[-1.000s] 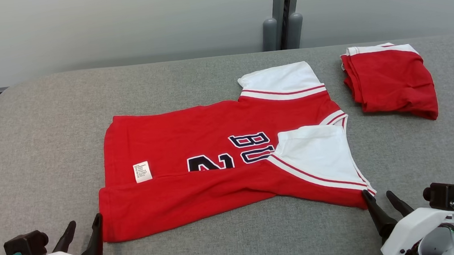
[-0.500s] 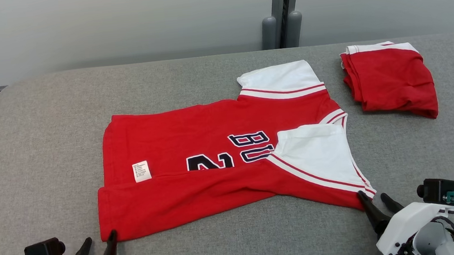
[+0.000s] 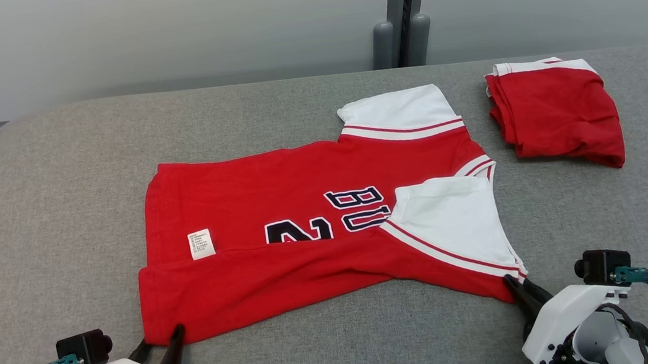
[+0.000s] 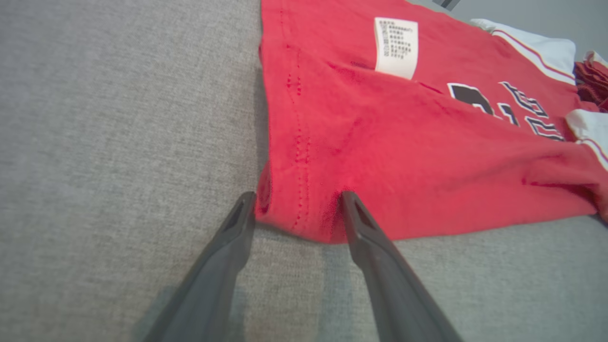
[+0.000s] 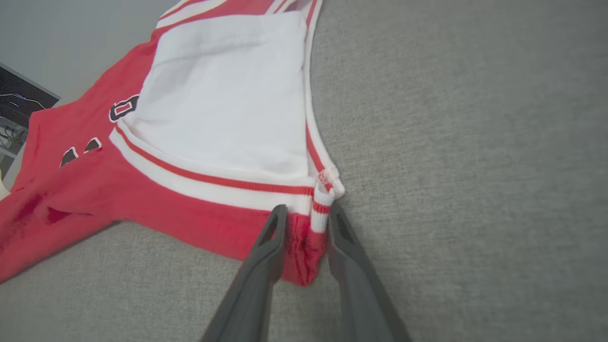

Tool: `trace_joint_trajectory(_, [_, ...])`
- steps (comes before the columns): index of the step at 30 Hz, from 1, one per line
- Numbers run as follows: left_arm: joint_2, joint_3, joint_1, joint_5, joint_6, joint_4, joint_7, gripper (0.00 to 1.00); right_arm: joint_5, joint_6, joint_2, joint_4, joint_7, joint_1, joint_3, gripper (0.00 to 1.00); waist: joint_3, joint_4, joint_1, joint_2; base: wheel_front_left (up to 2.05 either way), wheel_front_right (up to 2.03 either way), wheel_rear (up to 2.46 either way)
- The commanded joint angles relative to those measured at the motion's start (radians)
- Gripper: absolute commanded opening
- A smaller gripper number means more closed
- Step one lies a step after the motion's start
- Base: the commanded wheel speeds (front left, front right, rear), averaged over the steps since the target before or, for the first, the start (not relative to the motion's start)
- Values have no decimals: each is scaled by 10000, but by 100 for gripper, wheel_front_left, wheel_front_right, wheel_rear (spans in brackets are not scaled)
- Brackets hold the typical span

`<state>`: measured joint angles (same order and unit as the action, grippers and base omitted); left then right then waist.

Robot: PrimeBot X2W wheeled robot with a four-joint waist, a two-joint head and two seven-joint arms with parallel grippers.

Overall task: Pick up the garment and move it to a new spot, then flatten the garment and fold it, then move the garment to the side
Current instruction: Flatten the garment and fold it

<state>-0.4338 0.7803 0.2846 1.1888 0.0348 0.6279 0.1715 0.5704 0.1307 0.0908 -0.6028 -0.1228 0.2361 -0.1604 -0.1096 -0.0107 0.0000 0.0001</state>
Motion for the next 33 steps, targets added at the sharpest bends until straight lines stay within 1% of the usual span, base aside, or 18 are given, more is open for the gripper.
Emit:
trace_joint_trajectory(1, [26, 25, 138, -20, -98, 175, -4, 31, 82, 4, -39, -138, -60, -78, -90, 10, 12, 4, 0, -1, 0, 0, 0])
trace_joint_trajectory(2, [31, 27, 163, -16, -152, 248, -8, 0, 110, 4, -11, -138, -40, -75, -116, 0, 22, 4, 0, -1, 0, 0, 0])
trace_joint_trajectory(4, [29, 6, 244, -39, -235, 339, 68, 0, 204, 4, 42, -106, 16, -75, -177, 0, 47, -3, 0, -1, 0, 0, 0])
trace_joint_trajectory(8, [-98, -38, 324, -72, -338, 429, 155, 0, 621, 4, 220, 93, -215, -115, -403, 0, 125, -12, 0, -1, 0, 0, 0])
trace_joint_trajectory(15, [-407, 64, 179, -195, -432, 206, 81, 0, 1429, 4, 870, 655, -819, -65, -783, 0, 250, -26, 0, -1, 0, 0, 0])
trace_joint_trajectory(16, [-407, 64, 179, -195, -432, 206, 81, 0, 1429, 4, 870, 655, -819, -65, -783, 0, 250, -26, 0, -1, 0, 0, 0])
trace_joint_trajectory(19, [-632, 115, 97, -283, -408, 58, 53, 0, 1758, 4, 1287, 980, -1245, -138, -985, 0, 282, -44, 0, -1, 0, 0, 0])
trace_joint_trajectory(21, [-851, 182, -47, -384, -349, -141, -1, 0, 2116, 4, 1645, 1312, -1663, -242, -1126, 0, 325, -64, 0, -1, 0, 0, 0])
trace_joint_trajectory(24, [-1009, 297, -216, -462, -379, -397, -43, 0, 2458, 4, 1959, 1616, -2049, -439, -1201, 0, 397, -80, 0, -1, 0, 0, 0])
trace_joint_trajectory(29, [-1254, 558, -573, -633, -336, -956, -128, 0, 2892, 4, 2332, 2060, -2459, -834, -1233, 0, 576, -111, 0, -1, 0, 0, 0])
trace_joint_trajectory(33, [-1580, 731, -873, -837, -255, -1495, -154, 0, 3144, 4, 2577, 2444, -2664, -1252, -1198, 0, 743, -132, 0, -1, 0, 0, 0])
